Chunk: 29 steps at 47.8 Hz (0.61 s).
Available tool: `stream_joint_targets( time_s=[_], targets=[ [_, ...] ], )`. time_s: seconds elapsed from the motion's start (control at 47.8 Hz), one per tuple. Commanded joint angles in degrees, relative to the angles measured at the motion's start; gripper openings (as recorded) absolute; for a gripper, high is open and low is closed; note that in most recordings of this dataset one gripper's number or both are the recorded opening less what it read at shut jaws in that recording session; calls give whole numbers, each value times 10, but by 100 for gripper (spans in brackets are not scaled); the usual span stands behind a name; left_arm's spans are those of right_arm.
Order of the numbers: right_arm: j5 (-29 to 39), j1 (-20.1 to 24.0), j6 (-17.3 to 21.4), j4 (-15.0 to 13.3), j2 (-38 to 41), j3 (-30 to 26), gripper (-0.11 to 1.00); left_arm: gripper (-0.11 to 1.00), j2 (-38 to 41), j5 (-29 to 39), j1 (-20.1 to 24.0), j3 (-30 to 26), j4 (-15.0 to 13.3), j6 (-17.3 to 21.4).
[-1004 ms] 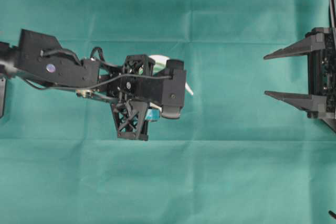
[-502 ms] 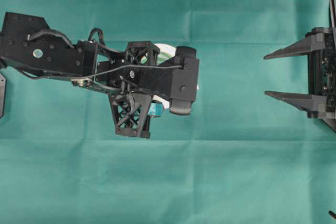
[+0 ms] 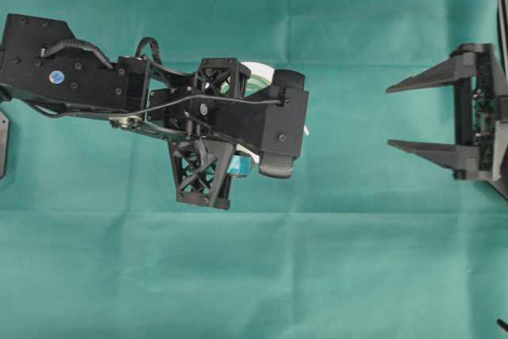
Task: Peel off the duct tape with your right arm.
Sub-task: 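Move the right gripper toward the tape's free end tab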
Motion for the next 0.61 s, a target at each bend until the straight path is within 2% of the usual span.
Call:
stream_joint_targets(
  time_s=[0.0, 0.272, 0.586],
  targets=[
    [-11, -1, 1, 3, 26, -30, 74, 21, -9, -4, 2, -15, 2, 1],
    [-33, -1, 1, 4, 126, -84, 74, 21, -7, -4, 2, -18, 2, 1],
    [-51, -1, 0, 4, 202, -140, 74, 21, -5, -6, 2, -20, 2, 1]
  ],
)
